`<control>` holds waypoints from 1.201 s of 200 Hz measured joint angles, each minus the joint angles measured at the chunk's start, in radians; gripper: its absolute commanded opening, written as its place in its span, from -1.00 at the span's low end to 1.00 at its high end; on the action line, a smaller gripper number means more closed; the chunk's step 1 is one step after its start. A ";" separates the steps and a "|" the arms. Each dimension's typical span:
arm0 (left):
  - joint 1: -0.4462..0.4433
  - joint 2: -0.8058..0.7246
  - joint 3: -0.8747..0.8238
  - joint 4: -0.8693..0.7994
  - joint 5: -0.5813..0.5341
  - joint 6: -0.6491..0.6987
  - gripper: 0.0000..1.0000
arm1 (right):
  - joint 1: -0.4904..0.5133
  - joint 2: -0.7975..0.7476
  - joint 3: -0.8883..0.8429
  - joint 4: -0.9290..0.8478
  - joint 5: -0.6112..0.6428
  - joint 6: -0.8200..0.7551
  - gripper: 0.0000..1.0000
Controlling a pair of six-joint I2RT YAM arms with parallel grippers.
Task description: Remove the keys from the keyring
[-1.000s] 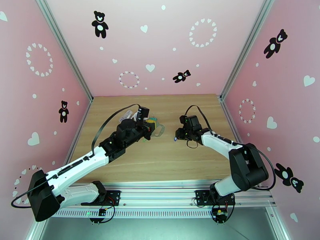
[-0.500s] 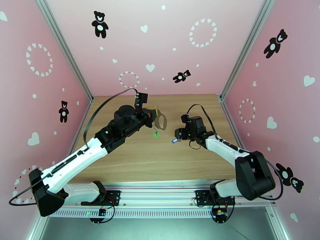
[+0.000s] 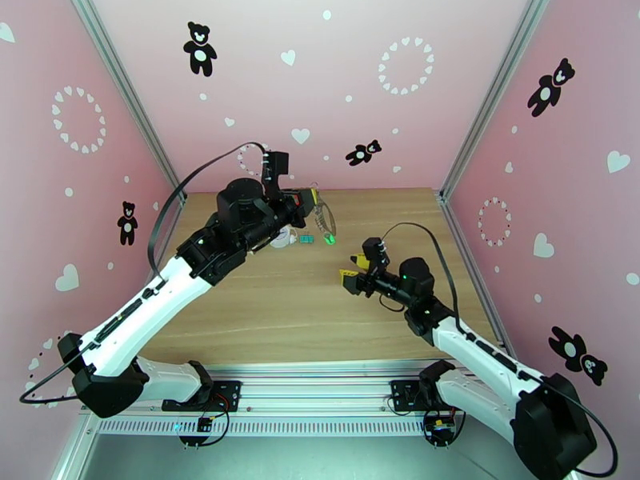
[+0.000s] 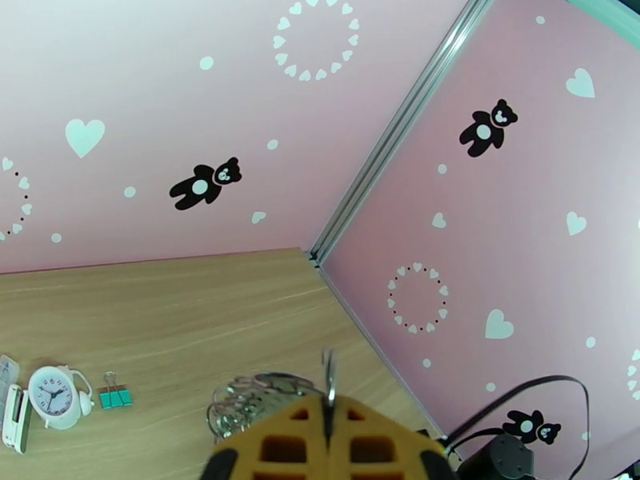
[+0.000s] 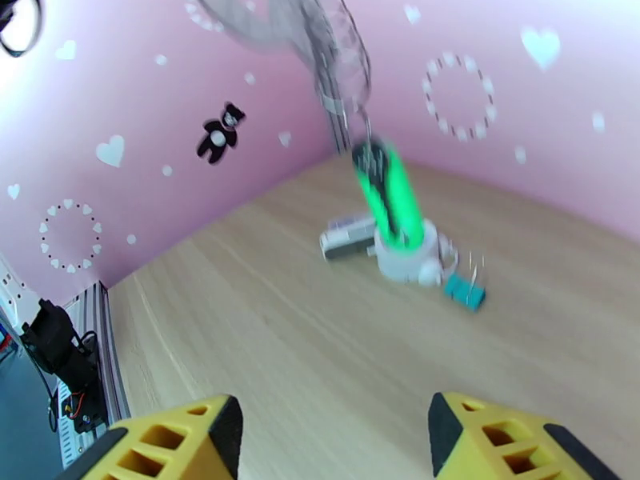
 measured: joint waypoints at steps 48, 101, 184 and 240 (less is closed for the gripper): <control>0.000 -0.005 0.035 -0.016 0.092 0.005 -1.00 | 0.030 0.003 0.069 0.021 -0.049 -0.024 0.37; 0.001 -0.050 0.035 -0.017 0.166 0.024 -1.00 | 0.034 0.068 0.206 0.021 -0.137 -0.021 0.38; 0.001 -0.087 0.032 -0.016 0.264 0.050 -1.00 | 0.081 0.180 0.274 -0.008 -0.230 -0.023 0.35; 0.001 -0.149 -0.013 0.022 0.278 0.053 -1.00 | 0.133 0.248 0.377 -0.023 -0.312 -0.035 0.14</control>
